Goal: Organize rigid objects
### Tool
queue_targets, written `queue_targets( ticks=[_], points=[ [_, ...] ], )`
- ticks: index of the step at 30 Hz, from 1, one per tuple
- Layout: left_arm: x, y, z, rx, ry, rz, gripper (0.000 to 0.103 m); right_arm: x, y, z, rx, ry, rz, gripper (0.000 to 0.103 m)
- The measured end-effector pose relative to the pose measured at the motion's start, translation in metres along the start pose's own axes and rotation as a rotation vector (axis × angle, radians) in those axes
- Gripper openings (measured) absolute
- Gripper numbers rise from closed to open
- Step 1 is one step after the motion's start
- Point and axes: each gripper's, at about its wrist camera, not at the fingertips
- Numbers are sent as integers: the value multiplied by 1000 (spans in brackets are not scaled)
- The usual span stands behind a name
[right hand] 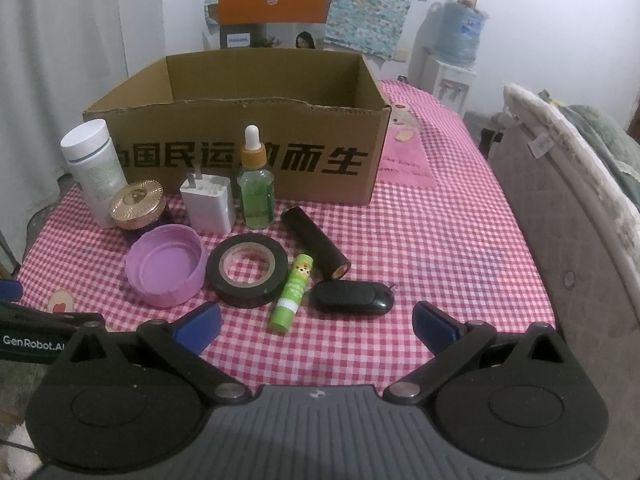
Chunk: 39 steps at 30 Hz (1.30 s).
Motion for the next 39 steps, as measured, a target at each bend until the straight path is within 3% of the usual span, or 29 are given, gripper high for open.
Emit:
queue_targets(
  ticks=[15,19,24,30,33,35,38,39],
  points=[
    [15,-10,11,46,23,10,103,14,-4,6,6,11,5,103],
    [12,-15,17,81,-23,-14,103,17,-9,8,14,6,24,103],
    [-1,-30,24,183,-164,-139,103,10,-32,5,58,-34,92,103],
    [-9,-62,30,348,-244,-301,102,2,-76,-2,220,-49,171,102],
    [-14,-82,29,431,-296,-354,100,6,-97,-5,321,-37,226,93],
    [-14,-97,31,483,-307,-379,97,11,-108,-6,381,-11,255,76],
    [-13,-117,33,567,-319,-388,93,20,-122,-9,453,26,301,66],
    [-13,-125,32,599,-329,-385,87,23,-125,-10,474,36,318,65]
  ],
)
Point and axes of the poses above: each gripper's, at about its wrist camera, not at the fingertips, and x roughly the way its jaws point, y to its left, z to its top, and after that the axes turned 7 degrees about z, right-handed
